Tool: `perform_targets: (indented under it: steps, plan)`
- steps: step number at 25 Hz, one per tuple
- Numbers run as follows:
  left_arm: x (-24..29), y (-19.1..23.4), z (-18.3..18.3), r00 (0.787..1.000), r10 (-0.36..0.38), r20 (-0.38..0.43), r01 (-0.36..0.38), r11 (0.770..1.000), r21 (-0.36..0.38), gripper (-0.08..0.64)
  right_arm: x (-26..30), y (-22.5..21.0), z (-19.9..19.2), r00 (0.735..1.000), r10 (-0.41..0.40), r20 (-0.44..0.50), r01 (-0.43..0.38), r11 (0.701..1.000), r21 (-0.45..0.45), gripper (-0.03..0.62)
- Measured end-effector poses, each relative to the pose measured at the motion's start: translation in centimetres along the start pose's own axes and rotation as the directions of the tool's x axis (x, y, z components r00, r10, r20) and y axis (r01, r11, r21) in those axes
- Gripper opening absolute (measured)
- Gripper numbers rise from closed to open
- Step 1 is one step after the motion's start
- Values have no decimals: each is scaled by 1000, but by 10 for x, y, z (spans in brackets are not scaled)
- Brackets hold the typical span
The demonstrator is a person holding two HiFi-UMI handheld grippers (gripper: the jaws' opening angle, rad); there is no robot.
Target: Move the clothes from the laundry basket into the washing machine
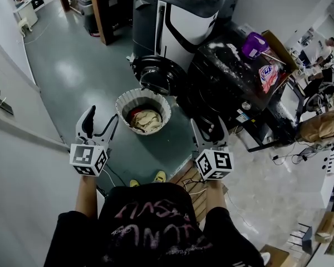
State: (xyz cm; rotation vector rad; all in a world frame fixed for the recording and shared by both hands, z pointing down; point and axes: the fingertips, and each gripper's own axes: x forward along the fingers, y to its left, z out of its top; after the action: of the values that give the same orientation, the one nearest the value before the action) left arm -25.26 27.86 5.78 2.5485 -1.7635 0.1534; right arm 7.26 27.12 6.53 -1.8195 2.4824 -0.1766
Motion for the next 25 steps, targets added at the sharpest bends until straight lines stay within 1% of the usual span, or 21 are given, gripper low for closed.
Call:
perform_targets:
  steps: [5,10,16,20,25]
  plan:
    - [12,-10,0,1000,4,-6,-4,1000,10,331,5,-16,-4,1000,7,5,-7,1000,4,364]
    - [26,-22,5,1000,21,-6,-21,1000,22,331,12,-35,-3,999,32,13,-32,999,18,364]
    - [41,-44,-2,999,15,-36,-13,999,39,331,20,-57,-10,998,60,-1,-60,998,21,364]
    - [52,-44,0,999,19,-38,-17,999,43,331,25,-68,-9,998,56,4,-56,998,29,364]
    - [71,-42,-1,999,12,-39,-11,1000,23,331,33,-79,-8,999,43,2,-43,999,29,364]
